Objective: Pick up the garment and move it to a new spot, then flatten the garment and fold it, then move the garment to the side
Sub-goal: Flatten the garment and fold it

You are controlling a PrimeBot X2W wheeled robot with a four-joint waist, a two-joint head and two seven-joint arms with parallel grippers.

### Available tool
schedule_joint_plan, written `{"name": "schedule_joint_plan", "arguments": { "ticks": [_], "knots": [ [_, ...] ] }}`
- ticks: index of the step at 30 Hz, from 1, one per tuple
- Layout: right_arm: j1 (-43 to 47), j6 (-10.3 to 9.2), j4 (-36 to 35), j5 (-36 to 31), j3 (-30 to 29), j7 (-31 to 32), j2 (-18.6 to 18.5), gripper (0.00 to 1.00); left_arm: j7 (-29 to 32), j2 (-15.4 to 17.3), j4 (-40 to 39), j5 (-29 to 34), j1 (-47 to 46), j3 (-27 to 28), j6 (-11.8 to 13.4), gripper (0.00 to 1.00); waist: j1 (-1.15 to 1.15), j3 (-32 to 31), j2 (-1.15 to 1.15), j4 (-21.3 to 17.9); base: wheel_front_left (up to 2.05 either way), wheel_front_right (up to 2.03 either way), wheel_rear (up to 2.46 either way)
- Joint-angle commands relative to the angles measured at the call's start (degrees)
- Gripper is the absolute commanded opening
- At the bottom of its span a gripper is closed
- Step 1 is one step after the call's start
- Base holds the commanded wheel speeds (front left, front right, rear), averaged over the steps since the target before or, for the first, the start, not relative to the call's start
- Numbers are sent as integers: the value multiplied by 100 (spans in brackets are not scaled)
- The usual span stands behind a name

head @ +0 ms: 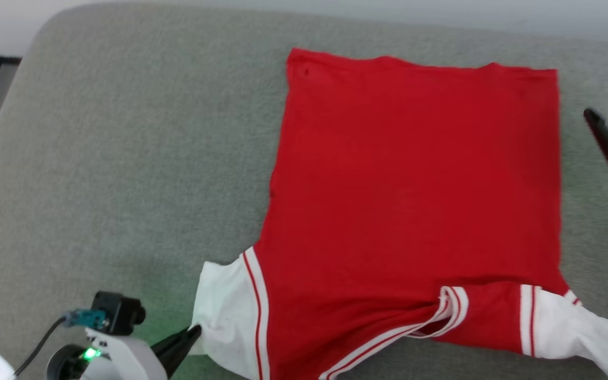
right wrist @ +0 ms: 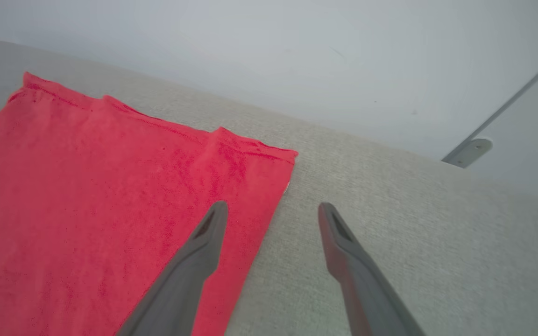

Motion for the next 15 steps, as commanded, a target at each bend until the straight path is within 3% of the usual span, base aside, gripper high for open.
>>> {"name": "schedule_joint_plan", "arguments": {
  "ticks": [1,15],
  "knots": [
    [-356,-9,374,-124,-3,112,73,100,45,-83,50,89,-128,-5,-88,0,0,328,0,322,0,0,0],
    [-2675,-9,3504,-763,-495,1037,294,100,234,-845,731,398,-876,-86,-711,0,0,1107,0,1127,0,0,0]
  ]
}}
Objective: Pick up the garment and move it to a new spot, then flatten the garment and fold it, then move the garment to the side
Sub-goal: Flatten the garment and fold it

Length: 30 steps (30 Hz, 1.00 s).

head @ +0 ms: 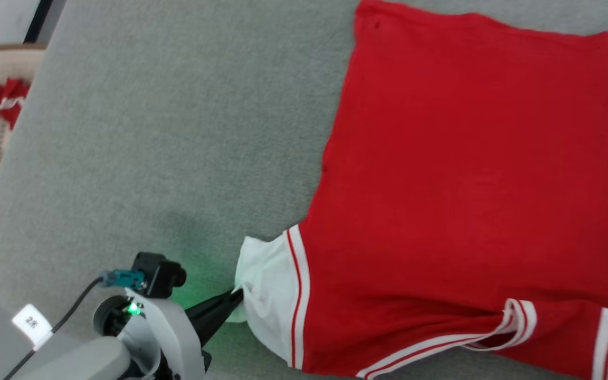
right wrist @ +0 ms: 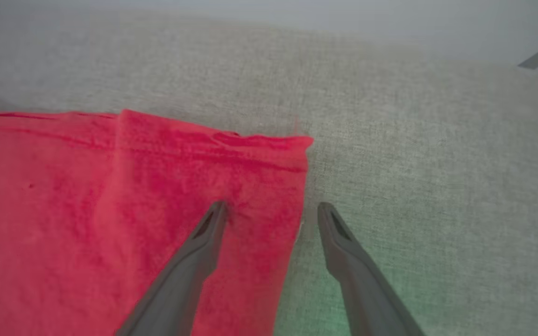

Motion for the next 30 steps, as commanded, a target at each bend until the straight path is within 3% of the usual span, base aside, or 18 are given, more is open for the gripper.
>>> {"name": "schedule_joint_plan", "arguments": {
  "ticks": [1,7,8,15,21,25,30],
  "knots": [
    [-208,-9,303,-148,-128,154,13,100,23,-120,158,51,-94,-18,-44,0,0,340,0,339,0,0,0],
    [-416,-9,1360,-523,-394,813,127,100,21,-299,446,76,-196,-38,-212,0,0,450,0,444,0,0,0],
    [-420,-9,1497,-599,-396,923,150,0,22,-313,492,64,-207,-43,-227,0,0,451,0,442,0,0,0],
    [-710,-9,1858,-1181,-663,790,167,0,-65,-251,732,-35,-137,35,-224,0,0,284,0,229,0,0,0],
    [-675,-9,1817,-1386,-433,932,432,0,-104,-52,696,-137,-7,108,-69,0,0,-9,0,-112,0,0,0],
    [-433,-7,1419,-1074,-66,915,707,0,-103,157,567,-270,132,172,55,0,0,-258,0,-439,0,0,0],
    [196,-8,392,-439,520,886,624,0,-129,405,334,-349,264,236,175,0,0,-513,0,-839,0,0,0]
  ]
}}
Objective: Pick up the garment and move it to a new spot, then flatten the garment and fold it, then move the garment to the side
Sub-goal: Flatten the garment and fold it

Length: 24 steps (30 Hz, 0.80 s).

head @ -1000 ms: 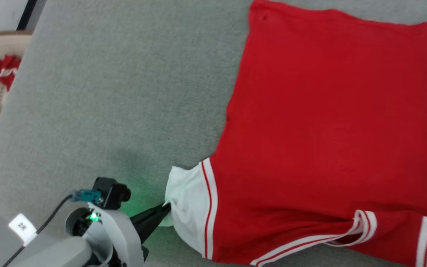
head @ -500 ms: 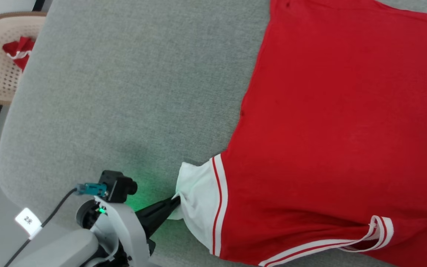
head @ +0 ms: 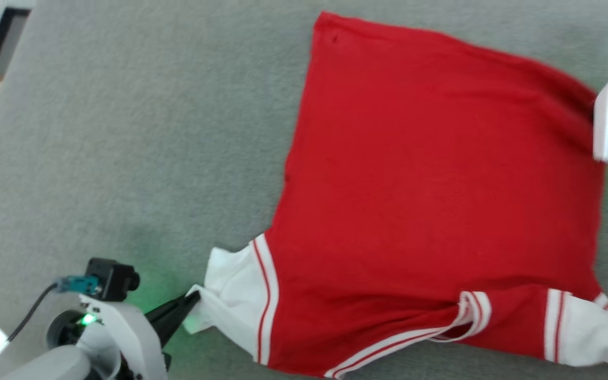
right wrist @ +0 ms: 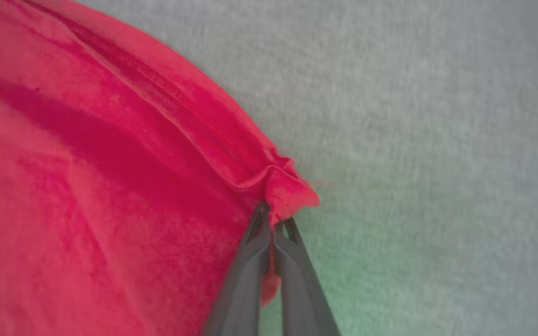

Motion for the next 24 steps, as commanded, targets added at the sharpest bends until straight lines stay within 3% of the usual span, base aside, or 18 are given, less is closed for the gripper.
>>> {"name": "schedule_joint_plan", "arguments": {
  "ticks": [1,6,12,18,24],
  "knots": [
    [415,-7,-157,186,154,106,-71,0,8,84,49,-17,83,25,116,0,0,-390,0,-449,0,0,0],
    [1541,-7,-1632,927,373,275,-431,0,-16,296,-177,-122,247,60,261,0,0,-615,0,-789,0,0,0],
    [3222,-7,-3140,1349,-125,517,-611,0,-25,489,-388,-195,372,81,370,0,0,-743,0,-1094,0,0,0],
    [4814,-7,-4216,1203,-897,744,-295,0,8,566,-485,-211,400,92,437,0,0,-797,0,-1224,0,0,0],
    [5719,-7,-4497,944,-1182,685,300,0,32,546,-473,-193,380,69,397,0,0,-781,0,-1290,0,0,0]
  ]
}}
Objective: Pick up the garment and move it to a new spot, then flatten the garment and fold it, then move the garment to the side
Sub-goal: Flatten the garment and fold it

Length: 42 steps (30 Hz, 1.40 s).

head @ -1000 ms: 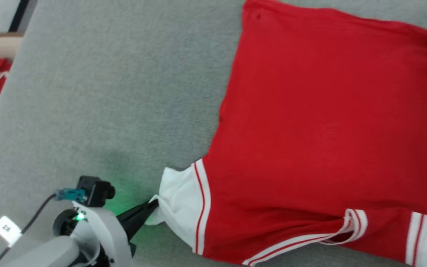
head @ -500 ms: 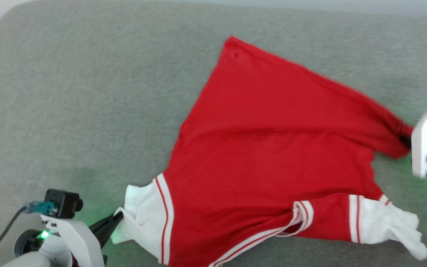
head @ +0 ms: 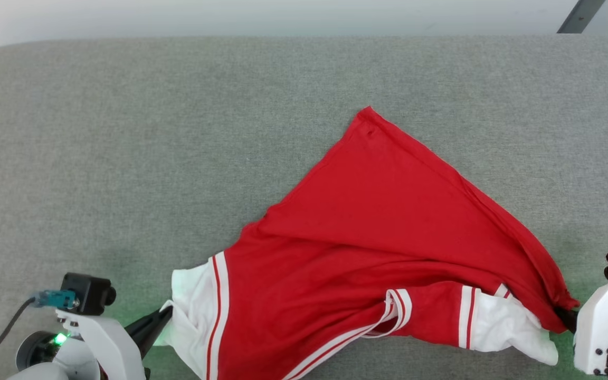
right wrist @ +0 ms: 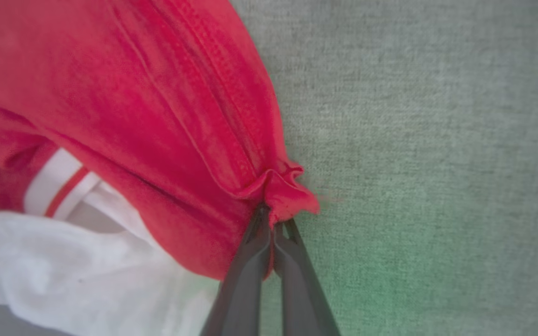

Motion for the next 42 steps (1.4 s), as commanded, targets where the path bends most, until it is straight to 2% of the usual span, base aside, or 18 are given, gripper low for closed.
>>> {"name": "schedule_joint_plan", "arguments": {
  "ticks": [1,4,5,6,7,11,18,21,23,27,32,42],
  "knots": [
    [315,-8,204,-85,104,18,175,0,-1,-7,9,5,18,8,-9,0,0,5,0,-16,0,0,0],
    [351,-8,362,-200,115,-124,330,0,8,-8,26,7,-8,15,-29,0,0,24,0,-25,0,0,0],
    [329,-9,379,-231,142,-180,347,24,12,-5,31,12,-18,15,-37,0,0,30,0,-26,0,0,0],
    [297,-8,371,-248,162,-214,341,42,12,-1,35,15,-24,17,-42,0,0,34,0,-28,0,0,0],
    [264,-9,345,-264,154,-235,327,99,11,3,42,12,-26,21,-30,0,0,35,0,-31,0,0,0],
    [177,-9,-84,-198,23,-138,231,100,3,1,59,-8,-17,26,-22,0,0,10,0,-22,0,0,0],
    [20,-9,-1565,-140,-228,212,151,100,-31,-65,37,-15,41,6,-3,0,0,-86,0,76,0,0,0],
    [-309,-9,-1968,-288,-113,76,159,100,-32,-100,8,35,5,-7,-23,0,0,-67,0,161,0,0,0],
    [-610,-9,-1957,-488,157,-171,88,100,-35,-122,4,59,-33,-9,-35,0,0,-39,0,216,0,0,0],
    [-1499,-9,-1322,-566,818,-828,29,100,18,-222,47,122,-127,-39,-101,0,0,47,0,377,0,0,0],
    [-2707,-9,39,-543,1635,-1306,9,100,130,-429,156,254,-330,-95,-221,0,0,177,0,680,0,0,0],
    [-4671,-9,2753,-186,2789,-1362,-106,100,248,-963,541,460,-773,-183,-560,0,0,605,0,1391,0,0,0]
  ]
}}
